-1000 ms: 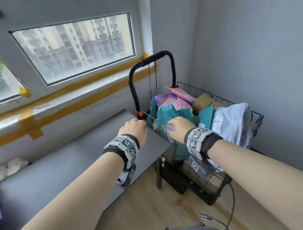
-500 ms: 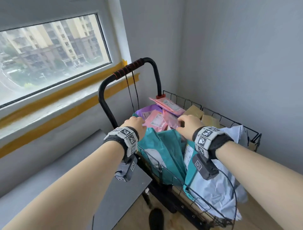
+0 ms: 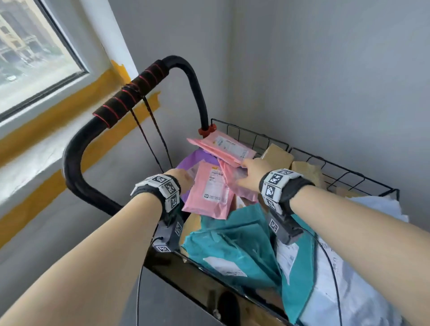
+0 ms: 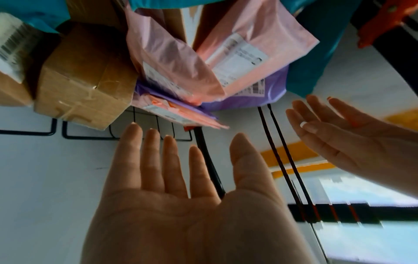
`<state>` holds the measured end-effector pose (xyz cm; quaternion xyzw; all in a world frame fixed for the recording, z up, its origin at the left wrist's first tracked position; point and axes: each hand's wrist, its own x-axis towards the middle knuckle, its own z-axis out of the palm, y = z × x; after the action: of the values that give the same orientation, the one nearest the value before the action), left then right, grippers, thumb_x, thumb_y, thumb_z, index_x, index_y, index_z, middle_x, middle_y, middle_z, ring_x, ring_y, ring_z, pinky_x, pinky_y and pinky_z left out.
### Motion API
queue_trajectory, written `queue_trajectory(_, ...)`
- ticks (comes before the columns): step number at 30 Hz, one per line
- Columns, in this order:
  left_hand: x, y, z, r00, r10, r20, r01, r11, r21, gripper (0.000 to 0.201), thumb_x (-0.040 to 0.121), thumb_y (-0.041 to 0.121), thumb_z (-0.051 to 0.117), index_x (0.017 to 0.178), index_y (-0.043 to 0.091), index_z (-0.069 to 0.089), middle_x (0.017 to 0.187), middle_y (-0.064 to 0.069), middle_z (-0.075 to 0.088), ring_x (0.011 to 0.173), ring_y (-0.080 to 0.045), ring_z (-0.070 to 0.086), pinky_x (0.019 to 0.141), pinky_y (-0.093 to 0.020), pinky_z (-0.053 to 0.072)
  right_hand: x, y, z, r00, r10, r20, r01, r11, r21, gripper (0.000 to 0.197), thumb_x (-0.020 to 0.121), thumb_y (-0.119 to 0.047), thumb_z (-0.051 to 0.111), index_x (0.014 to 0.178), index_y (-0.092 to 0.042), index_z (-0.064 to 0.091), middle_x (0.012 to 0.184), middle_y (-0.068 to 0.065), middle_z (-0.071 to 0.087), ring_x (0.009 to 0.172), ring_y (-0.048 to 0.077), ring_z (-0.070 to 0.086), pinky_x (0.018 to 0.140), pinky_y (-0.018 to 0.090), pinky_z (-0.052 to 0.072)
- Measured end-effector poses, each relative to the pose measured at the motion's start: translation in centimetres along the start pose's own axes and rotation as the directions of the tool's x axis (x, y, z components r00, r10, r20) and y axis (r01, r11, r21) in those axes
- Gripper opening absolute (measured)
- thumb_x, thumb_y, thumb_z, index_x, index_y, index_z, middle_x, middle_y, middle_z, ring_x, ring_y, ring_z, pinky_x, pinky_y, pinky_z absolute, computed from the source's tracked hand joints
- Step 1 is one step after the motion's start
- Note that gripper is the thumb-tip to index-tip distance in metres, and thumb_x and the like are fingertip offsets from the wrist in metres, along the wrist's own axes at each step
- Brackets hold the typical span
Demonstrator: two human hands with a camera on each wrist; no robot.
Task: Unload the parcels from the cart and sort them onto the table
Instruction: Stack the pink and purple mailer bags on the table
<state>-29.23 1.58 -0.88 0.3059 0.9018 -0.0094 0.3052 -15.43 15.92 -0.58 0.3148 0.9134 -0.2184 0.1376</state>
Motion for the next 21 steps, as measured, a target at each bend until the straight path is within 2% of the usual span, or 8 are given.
queue_trajectory(4, 3.8, -0.8, 1.8, 0.989, 0.020, 0.149, -0.022, 1.000, 0.007, 0.037, 0.098, 0.029, 0.040, 0.128, 0.015, 0.057, 0.131, -0.004, 0.057, 0.120, -0.022, 0.053, 0.101, -0.029, 0.041, 3.2, -0.4, 2.6, 0.993, 0.015, 0.118, -0.001, 0.992, -0.124, 0.046, 0.084, -0.036, 0.062, 0.120, -0.011, 0.048, 0.101, 0.009, 0.063, 0.080, 0.024, 0.060, 0.063, 0.027, 0.050)
queue_trajectory(5, 4.5, -1.0, 2.3, 0.985, 0.028, 0.170, -0.028, 1.000, 0.001, 0.036, 0.097, 0.031, 0.043, 0.126, 0.016, 0.059, 0.129, -0.004, 0.058, 0.118, -0.023, 0.054, 0.101, -0.029, 0.042, 3.6, -0.5, 3.2, 0.989, 0.028, 0.143, -0.007, 0.989, -0.145, 0.048, 0.084, -0.035, 0.062, 0.121, -0.009, 0.046, 0.106, 0.011, 0.062, 0.085, 0.026, 0.061, 0.065, 0.028, 0.049)
queue_trajectory(8, 5.9, -1.3, 3.5, 0.970, 0.072, 0.234, -0.064, 0.997, -0.039, 0.033, 0.095, 0.031, 0.048, 0.122, 0.017, 0.062, 0.128, -0.004, 0.059, 0.116, -0.024, 0.055, 0.101, -0.032, 0.043, 5.3, -0.5, 4.7, 0.988, 0.014, 0.155, 0.017, 0.980, -0.197, 0.061, 0.078, -0.034, 0.068, 0.125, -0.005, 0.042, 0.115, 0.013, 0.057, 0.104, 0.031, 0.059, 0.087, 0.034, 0.049)
queue_trajectory(12, 6.4, -1.2, 4.0, 0.953, 0.079, 0.292, -0.037, 0.989, -0.145, 0.031, 0.094, 0.025, 0.052, 0.122, 0.016, 0.062, 0.125, -0.007, 0.060, 0.115, -0.026, 0.056, 0.099, -0.037, 0.047, 6.8, 0.1, 5.4, 0.981, 0.090, 0.174, -0.051, 0.975, -0.218, 0.047, 0.080, -0.031, 0.066, 0.115, -0.002, 0.053, 0.111, 0.017, 0.060, 0.100, 0.031, 0.061, 0.073, 0.028, 0.043)
queue_trajectory(14, 6.4, -1.3, 4.0, 0.950, 0.081, 0.300, -0.020, 0.979, -0.202, 0.026, 0.091, 0.022, 0.056, 0.115, 0.018, 0.065, 0.114, -0.007, 0.063, 0.102, -0.025, 0.062, 0.092, -0.037, 0.053, 6.9, 0.6, 5.5, 0.977, 0.131, 0.166, -0.093, 0.972, -0.218, 0.035, 0.086, -0.026, 0.059, 0.115, -0.006, 0.057, 0.115, 0.016, 0.060, 0.104, 0.032, 0.060, 0.073, 0.028, 0.041)
queue_trajectory(16, 6.3, -1.4, 3.9, 0.953, 0.088, 0.288, -0.008, 0.963, -0.268, 0.020, 0.089, 0.017, 0.058, 0.106, 0.021, 0.068, 0.102, -0.003, 0.061, 0.080, -0.019, 0.062, 0.071, -0.030, 0.057, 6.4, 0.5, 5.3, 0.980, 0.132, 0.148, -0.097, 0.970, -0.221, 0.031, 0.088, -0.024, 0.055, 0.114, -0.009, 0.059, 0.115, 0.015, 0.061, 0.104, 0.032, 0.060, 0.074, 0.029, 0.042)
queue_trajectory(18, 5.9, -1.5, 3.7, 0.959, 0.088, 0.269, 0.002, 0.948, -0.319, 0.016, 0.087, 0.013, 0.061, 0.098, 0.023, 0.068, 0.094, 0.001, 0.057, 0.062, -0.011, 0.054, 0.052, -0.018, 0.047, 6.2, 0.5, 5.2, 0.982, 0.115, 0.152, -0.075, 0.966, -0.247, 0.032, 0.086, -0.023, 0.053, 0.114, -0.009, 0.059, 0.111, 0.014, 0.062, 0.101, 0.032, 0.061, 0.073, 0.029, 0.044)
queue_trajectory(21, 4.8, -1.2, 3.0, 0.969, 0.076, 0.234, 0.012, 0.936, -0.352, 0.017, 0.085, 0.013, 0.066, 0.101, 0.018, 0.070, 0.072, 0.005, 0.057, 0.055, -0.007, 0.048, 0.049, -0.016, 0.040, 5.6, 0.4, 4.5, 0.985, 0.098, 0.142, -0.048, 0.948, -0.316, 0.033, 0.089, -0.014, 0.043, 0.119, -0.005, 0.053, 0.111, 0.014, 0.061, 0.099, 0.033, 0.061, 0.075, 0.029, 0.044)
